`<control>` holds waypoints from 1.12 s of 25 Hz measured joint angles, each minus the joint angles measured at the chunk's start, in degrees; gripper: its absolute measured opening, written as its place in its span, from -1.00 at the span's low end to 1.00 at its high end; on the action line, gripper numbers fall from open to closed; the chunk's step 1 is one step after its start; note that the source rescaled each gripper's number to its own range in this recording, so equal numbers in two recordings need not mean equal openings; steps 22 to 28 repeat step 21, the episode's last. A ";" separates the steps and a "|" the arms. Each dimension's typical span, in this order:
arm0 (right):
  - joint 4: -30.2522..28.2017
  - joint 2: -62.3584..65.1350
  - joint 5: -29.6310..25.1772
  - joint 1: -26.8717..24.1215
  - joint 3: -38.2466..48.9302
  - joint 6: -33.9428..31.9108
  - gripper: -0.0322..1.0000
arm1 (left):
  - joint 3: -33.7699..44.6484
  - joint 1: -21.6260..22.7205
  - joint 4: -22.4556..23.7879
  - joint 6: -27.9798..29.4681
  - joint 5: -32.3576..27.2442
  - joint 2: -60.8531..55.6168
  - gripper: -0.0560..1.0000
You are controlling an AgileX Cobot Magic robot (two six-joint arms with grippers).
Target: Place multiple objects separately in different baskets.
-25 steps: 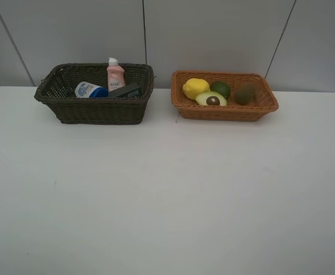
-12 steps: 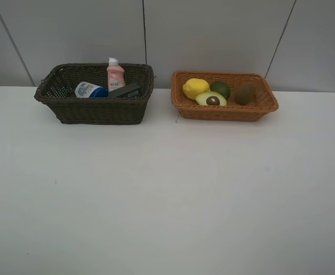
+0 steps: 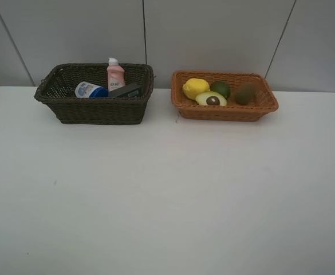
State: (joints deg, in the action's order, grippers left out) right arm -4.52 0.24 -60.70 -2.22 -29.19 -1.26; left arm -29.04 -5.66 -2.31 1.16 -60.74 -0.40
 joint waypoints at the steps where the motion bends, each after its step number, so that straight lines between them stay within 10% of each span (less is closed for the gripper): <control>1: 0.00 0.00 0.00 0.00 0.00 0.00 0.99 | 0.00 0.00 0.00 0.00 0.00 0.00 0.99; 28: 0.00 0.00 0.00 0.00 0.00 0.05 0.99 | 0.00 0.00 0.00 0.00 0.00 0.00 0.99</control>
